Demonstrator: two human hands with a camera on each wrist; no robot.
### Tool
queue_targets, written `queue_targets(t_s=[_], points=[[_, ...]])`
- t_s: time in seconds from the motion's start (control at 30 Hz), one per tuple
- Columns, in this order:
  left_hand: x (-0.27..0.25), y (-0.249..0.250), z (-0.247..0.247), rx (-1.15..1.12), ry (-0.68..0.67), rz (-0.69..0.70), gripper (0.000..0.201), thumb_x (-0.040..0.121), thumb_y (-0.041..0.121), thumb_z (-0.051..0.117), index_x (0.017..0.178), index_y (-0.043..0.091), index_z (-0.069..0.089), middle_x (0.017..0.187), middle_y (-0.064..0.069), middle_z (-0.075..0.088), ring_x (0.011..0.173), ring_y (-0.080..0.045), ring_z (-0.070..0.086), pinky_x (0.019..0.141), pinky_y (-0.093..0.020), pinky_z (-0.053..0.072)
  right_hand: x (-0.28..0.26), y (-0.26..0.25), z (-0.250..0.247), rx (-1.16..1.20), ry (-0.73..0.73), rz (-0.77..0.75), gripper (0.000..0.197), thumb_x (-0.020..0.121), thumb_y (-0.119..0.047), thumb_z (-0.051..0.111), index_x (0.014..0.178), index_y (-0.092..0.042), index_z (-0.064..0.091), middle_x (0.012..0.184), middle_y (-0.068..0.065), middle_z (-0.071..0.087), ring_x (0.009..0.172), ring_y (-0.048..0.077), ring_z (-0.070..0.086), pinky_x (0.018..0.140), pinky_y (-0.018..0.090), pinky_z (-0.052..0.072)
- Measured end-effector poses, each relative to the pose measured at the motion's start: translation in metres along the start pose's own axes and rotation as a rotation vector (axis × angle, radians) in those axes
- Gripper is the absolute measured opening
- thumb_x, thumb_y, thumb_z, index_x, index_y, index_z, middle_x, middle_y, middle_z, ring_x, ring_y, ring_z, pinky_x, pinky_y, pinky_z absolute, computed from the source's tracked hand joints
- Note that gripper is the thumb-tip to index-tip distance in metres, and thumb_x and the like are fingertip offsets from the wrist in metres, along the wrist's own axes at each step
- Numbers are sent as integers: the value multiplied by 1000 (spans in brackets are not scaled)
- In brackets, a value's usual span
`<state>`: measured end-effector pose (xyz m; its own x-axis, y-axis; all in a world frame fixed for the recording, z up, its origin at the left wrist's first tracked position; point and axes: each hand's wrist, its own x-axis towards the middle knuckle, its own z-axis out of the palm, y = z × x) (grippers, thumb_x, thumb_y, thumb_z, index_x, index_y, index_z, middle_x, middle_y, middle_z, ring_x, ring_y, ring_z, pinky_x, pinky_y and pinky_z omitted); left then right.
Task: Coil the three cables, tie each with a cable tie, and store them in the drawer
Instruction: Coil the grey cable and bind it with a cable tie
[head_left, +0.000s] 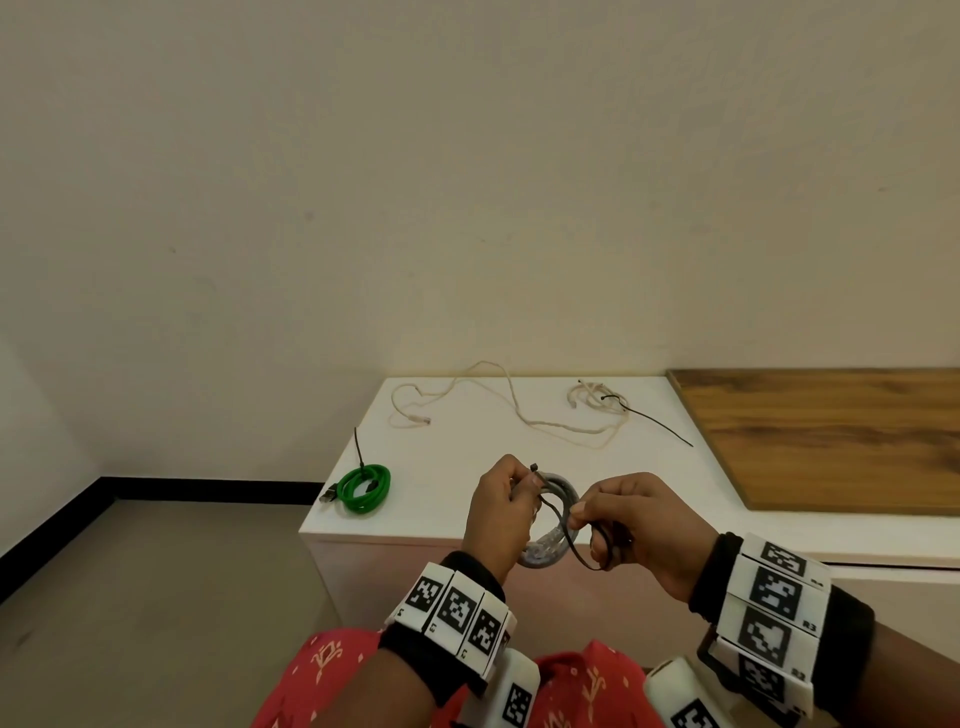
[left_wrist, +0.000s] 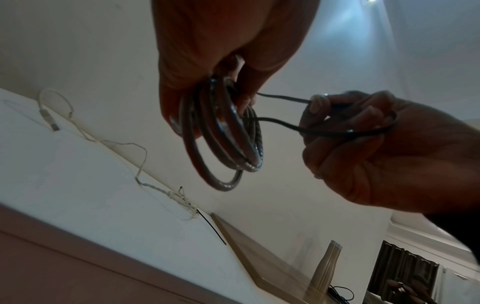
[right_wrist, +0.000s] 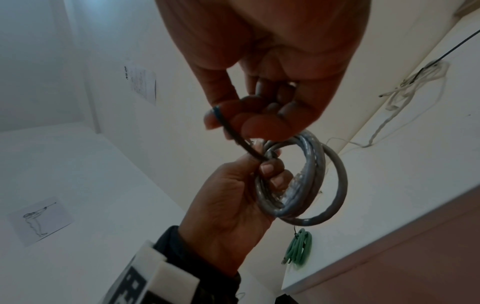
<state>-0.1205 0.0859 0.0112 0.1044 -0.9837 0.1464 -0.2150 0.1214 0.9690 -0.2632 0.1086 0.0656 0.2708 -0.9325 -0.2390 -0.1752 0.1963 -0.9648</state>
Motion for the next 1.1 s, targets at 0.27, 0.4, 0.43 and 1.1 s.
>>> queue_targets(t_s=[0.27,0.4,0.43,1.1], points=[[-3,1,-2,2,4,4,28,92,7,44,65,15,41,53,0,42,48,-15,37,48,-26,29,-3,-1,2,15,-1,-6,17,83,-1,53,69,2,62,37,1,50,35,11,48,43,21,44],[-4,1,-2,-4,4,-2,29,92,7,44,65,15,41,53,-1,42,47,-15,36,48,-25,29,-3,0,2,12,-2,-4,17,83,-1,53,68,2,61,36,0,50,34,11,47,42,20,43],[-4,1,-2,-2,2,0,29,92,7,44,65,15,41,53,-1,42,47,-14,36,48,-25,29,-3,0,2,11,-2,-3,17,83,-1,53,68,2,61,36,0,50,34,11,47,42,20,43],[-5,-1,-2,83,-7,18,30,90,8,46,63,17,38,55,-1,41,49,-15,34,48,-25,27,-3,0,3,18,9,-9,20,84,0,52,66,1,60,36,0,50,34,11,47,42,21,44]])
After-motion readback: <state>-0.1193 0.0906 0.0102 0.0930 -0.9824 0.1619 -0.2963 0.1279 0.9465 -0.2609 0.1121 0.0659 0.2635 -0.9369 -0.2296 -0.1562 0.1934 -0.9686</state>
